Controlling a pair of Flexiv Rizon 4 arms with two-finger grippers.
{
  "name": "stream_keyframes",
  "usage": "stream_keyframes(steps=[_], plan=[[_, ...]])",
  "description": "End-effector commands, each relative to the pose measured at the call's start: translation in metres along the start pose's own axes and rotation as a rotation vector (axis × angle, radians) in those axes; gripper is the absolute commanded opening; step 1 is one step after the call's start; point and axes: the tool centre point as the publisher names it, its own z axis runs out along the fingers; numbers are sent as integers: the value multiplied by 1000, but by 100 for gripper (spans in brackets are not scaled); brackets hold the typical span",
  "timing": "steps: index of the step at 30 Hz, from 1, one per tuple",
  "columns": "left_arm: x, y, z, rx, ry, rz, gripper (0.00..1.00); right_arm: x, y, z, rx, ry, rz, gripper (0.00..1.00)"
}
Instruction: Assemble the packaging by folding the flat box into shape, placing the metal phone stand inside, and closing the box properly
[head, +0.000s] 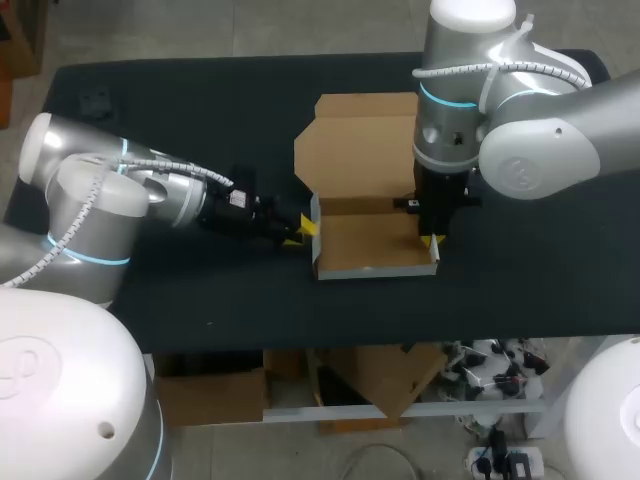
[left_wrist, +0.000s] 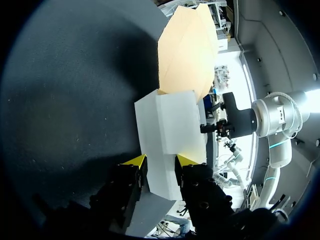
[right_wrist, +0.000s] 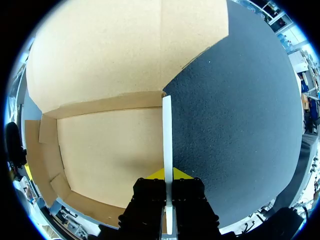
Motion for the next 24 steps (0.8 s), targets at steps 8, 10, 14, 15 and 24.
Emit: stream_keyframes(steps=[8,10,14,15,24], plan=[[8,0,2,10,-83,-6,42,1,0,-1,0,-1,1,0],[9,0,2,10,-103,-8,42,1,0,-1,0,-1,1,0],[10,-1,2,7,-125,-6,42,1,0,-1,0,-1,1,0],[10,-1,3,5,-127,-5,42,1,0,-1,0,-1,1,0],[11,-1,8,11,-205,4,42,1,0,-1,0,-1,1,0]])
